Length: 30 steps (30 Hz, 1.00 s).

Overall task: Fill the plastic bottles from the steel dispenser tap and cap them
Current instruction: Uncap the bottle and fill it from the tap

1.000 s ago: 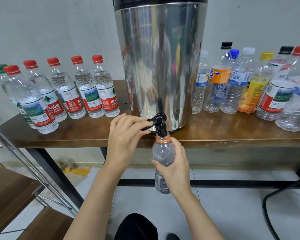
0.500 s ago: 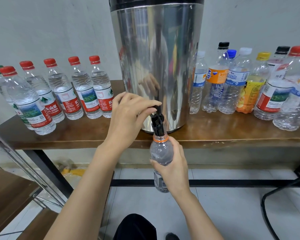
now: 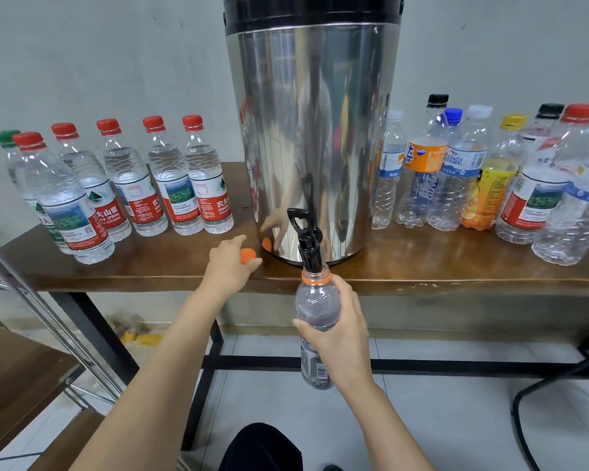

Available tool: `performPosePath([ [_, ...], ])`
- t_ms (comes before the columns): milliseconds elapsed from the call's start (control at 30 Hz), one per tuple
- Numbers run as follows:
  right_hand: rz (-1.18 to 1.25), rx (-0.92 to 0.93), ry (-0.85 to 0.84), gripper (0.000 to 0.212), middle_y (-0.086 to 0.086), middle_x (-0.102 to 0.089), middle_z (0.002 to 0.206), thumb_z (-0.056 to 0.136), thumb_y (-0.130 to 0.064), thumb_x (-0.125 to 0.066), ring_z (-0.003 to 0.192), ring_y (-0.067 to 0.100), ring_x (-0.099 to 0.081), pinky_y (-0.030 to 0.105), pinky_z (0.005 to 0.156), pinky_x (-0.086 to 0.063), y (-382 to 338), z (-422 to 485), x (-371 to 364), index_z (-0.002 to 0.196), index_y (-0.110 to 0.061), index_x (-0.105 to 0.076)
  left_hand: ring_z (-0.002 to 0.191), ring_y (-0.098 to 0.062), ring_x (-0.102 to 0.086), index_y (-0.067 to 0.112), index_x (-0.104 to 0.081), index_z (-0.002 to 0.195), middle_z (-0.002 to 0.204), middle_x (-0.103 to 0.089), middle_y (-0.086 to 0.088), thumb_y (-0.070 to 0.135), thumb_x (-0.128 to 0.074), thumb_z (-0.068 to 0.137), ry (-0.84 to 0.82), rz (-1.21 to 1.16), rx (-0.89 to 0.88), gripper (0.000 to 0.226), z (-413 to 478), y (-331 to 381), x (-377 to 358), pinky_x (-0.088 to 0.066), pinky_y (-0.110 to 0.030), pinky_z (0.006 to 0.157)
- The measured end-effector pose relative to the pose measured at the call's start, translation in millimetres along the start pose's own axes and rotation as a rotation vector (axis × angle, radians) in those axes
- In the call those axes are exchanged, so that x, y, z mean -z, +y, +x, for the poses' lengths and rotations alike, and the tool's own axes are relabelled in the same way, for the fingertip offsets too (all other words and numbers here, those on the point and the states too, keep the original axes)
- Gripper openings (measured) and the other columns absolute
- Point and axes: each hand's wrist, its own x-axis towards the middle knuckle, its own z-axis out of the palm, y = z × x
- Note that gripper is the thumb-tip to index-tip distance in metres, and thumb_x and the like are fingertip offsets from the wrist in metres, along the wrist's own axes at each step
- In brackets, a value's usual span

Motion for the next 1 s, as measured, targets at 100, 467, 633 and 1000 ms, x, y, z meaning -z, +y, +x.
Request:
performPosePath([
  [100,-0.026,-0.003,-0.015,0.085,-0.023,-0.047,0.133,0.070,-0.027,-0.089,0.120,0.003,-0.050,0.021,0.094,-0.047,-1.1,-1.2,2.9,0.137,-0.043,-0.038,0.134,-0.037,-0.036,0.015,-0.039,0.149,0.150,-0.044,-0.012,0.030,-0.059,0.098,0.000,0.129,-0.016,0.057,0.8,5.5,-9.3,-0.034,-0.046,0.108],
  [467,-0.045,-0.011,-0.063,0.084,-0.025,-0.049,0.127,0.068,-0.030,-0.088,0.117,0.004,-0.053,0.033,0.095,-0.052,1.8,-17.0,8.2,0.133,-0.046,-0.039,0.093,-0.013,-0.062,0.011,-0.069,0.117,0.105,-0.069,0.001,0.024,-0.081,0.081,0.314,-0.494,-0.004,0.040,-58.8,11.5,-6.6,-0.047,-0.023,0.087],
  [633,-0.017,0.040,-0.119,0.082,-0.028,-0.049,0.125,0.069,-0.028,-0.088,0.117,0.001,-0.051,0.031,0.095,-0.050,-13.8,-25.5,8.1,0.129,-0.052,-0.038,0.092,-0.007,-0.069,0.025,-0.073,0.102,0.100,-0.075,0.005,0.012,-0.081,0.077,0.138,-0.804,-0.112,0.029,-101.4,33.4,15.7,-0.054,-0.020,0.087],
  [1000,-0.050,0.156,-0.180,0.085,-0.029,-0.048,0.127,0.067,-0.034,-0.089,0.116,-0.002,-0.051,0.032,0.095,-0.051,-40.9,-35.3,7.9,0.123,-0.065,-0.033,0.099,-0.015,-0.070,0.032,-0.073,0.097,0.104,-0.074,0.003,0.038,-0.081,0.054,-0.047,-0.617,-0.260,0.044,-119.3,44.4,46.7,-0.055,-0.028,0.093],
])
